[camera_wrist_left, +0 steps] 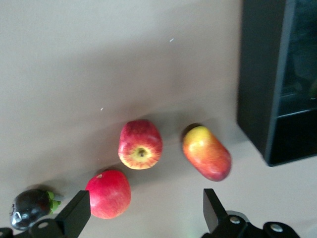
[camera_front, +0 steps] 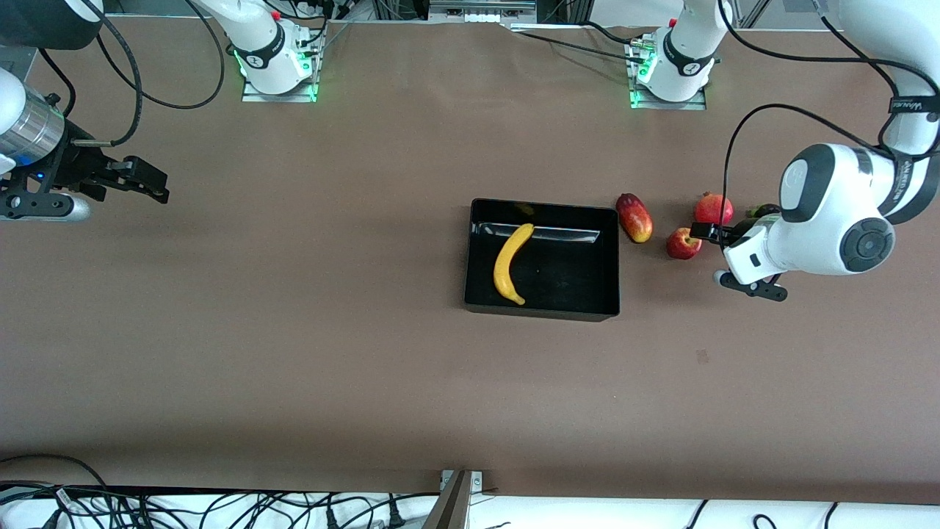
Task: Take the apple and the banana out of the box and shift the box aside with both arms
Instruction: 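Lower the apple onto the table and open the left gripper, then move the left gripper into the tray and grasp the yellow banana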
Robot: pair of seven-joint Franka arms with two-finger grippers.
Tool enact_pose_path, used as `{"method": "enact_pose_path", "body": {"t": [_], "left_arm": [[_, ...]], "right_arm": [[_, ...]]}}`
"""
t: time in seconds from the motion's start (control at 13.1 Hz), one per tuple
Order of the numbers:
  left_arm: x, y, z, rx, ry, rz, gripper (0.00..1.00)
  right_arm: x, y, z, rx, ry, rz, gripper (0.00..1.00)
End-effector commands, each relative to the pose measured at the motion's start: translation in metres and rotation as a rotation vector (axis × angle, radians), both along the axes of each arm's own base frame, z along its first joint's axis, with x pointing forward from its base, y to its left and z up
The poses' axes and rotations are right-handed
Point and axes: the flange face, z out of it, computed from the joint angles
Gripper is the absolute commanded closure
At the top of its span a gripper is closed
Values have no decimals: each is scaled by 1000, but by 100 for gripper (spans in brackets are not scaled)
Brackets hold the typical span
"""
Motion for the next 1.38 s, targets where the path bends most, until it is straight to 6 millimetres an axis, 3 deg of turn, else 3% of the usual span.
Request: {"method": "enact_pose_path", "body": {"t": [0.0, 0.15, 0.38, 0.54, 0.77, 0.84, 1.3], "left_arm": [[2, -99, 23, -1, -25, -74, 0], [-8, -188, 42, 41, -88, -19, 0], [-18, -272, 14, 46, -147, 99, 0], [-20, -304, -21, 21, -177, 163, 0], [-48, -358, -60, 30, -188, 237, 0], [-55, -367, -77, 35, -182, 254, 0], [-72, -362, -145, 29, -182, 275, 0]], "right_arm": [[1, 0, 5, -11, -10, 4, 0], [1, 0, 3, -10, -7, 3, 0], [1, 0, 4, -11, -9, 4, 0], [1, 1, 4, -10, -9, 6, 0], [1, 0, 5, -9, -10, 4, 0], [1, 0, 4, -10, -9, 4, 0], [1, 0, 4, -10, -9, 4, 0]]}}
